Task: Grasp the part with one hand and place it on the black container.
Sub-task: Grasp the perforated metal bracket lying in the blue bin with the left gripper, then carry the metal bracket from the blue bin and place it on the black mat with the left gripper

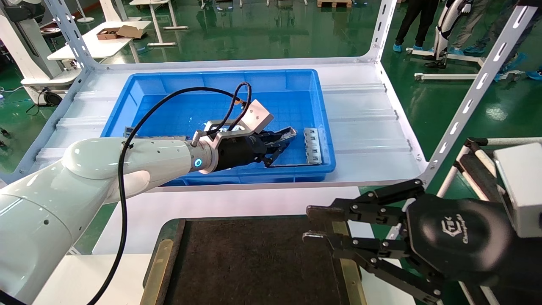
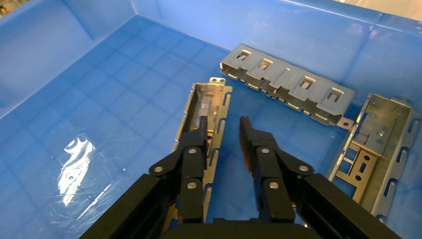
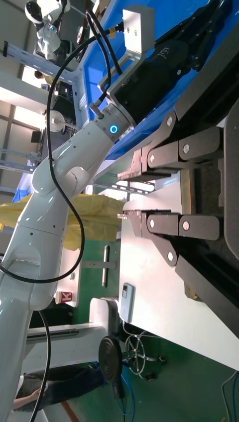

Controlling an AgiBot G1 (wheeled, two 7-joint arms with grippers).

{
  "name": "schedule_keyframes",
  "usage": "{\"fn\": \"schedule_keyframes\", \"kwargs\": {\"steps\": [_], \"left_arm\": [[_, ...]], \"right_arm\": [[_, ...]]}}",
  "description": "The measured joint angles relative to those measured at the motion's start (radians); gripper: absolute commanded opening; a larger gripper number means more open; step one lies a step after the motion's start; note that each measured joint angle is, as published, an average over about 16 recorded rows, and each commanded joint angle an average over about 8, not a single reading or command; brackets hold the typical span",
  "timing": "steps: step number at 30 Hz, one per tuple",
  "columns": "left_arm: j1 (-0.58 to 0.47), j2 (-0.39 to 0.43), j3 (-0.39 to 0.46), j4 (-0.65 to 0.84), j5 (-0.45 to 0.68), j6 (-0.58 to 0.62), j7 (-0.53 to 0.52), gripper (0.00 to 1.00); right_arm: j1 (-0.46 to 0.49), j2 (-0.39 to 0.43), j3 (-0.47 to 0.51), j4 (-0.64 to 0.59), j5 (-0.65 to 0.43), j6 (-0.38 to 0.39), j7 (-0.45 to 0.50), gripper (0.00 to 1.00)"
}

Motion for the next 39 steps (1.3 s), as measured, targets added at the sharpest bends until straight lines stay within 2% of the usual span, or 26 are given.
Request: {"fn": "schedule_keyframes", "kwargs": {"steps": [13,24,30,39], "left_arm": [[-0.007,-0.001,0.036,0.001,-0.085,-0.023,0.010,0.00],[-0.043,-0.007,0.001,0.013,-0.214,-0.010,0.024,0.00],[-0.069,-0.022,-0.036,0.023,-0.296,0.081,0.039,0.00],[-0.068,-0.084,-0.085,0.008,-0.398,0.338,0.052,0.00]], "right_arm": [[0.000,0.000,-0.001,0.000,0.001,0.000,0.000,0.00],[0.000,0.001,-0.002,0.000,0.001,0.001,-0.001,0.00],[0.000,0.001,-0.002,0.000,0.001,0.001,-0.001,0.00],[0.001,0.001,-0.003,0.000,0.002,0.001,-0.001,0.00]]}}
